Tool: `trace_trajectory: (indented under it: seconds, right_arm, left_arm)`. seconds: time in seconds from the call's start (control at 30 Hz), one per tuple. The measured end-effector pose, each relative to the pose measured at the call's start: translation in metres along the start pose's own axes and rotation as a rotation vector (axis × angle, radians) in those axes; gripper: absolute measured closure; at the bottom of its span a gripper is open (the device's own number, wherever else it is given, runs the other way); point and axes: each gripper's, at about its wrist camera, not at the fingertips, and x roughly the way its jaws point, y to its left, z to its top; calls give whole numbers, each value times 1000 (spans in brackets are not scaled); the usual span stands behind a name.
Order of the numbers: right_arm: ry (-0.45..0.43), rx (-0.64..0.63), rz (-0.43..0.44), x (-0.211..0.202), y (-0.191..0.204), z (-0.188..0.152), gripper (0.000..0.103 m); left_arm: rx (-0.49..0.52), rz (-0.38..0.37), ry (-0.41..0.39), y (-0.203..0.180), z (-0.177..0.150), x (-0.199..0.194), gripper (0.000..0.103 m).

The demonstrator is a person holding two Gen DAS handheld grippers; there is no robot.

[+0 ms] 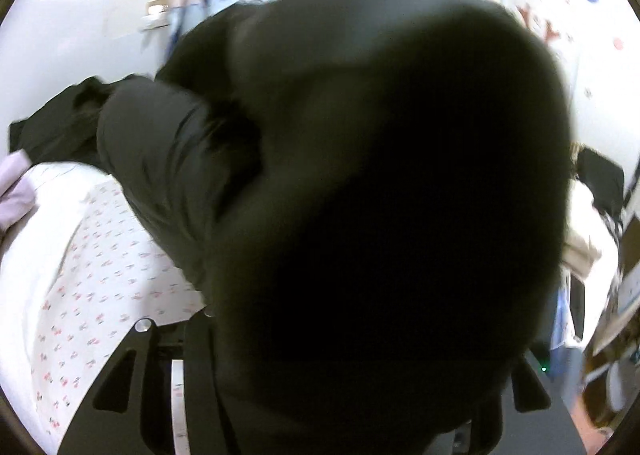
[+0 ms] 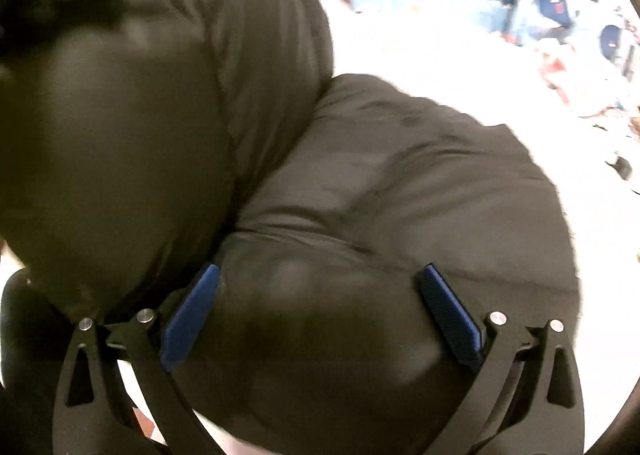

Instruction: Fold large clothes

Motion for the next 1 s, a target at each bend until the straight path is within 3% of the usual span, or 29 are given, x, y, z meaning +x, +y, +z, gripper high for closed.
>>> trace_trajectory:
  seconds: [0.2, 0.37, 0.53, 0.6, 0.67, 1.0]
  right_arm:
    - [-34, 178, -72, -42, -78, -21, 6]
    - [-51, 214, -108, -69, -93, -37, 6]
    - [-51, 196, -116, -64, -99, -28, 6]
    - [-52, 188, -118, -63, -93, -33, 6]
    - [-52, 179, -124, -63, -87, -36, 6]
    - [-58, 165, -136, -59, -100, -38, 6]
  left_arm:
    - [116, -39, 53, -66, -15, 27, 53]
    - [174, -60, 91, -97, -26, 46, 53]
    - [225, -52, 108, -119, -38, 50, 53]
    - [229, -50, 110, -122, -34, 55, 53]
    - [227, -52, 113, -100, -20, 70, 53]
    - [249, -41, 116, -103, -30, 69, 53]
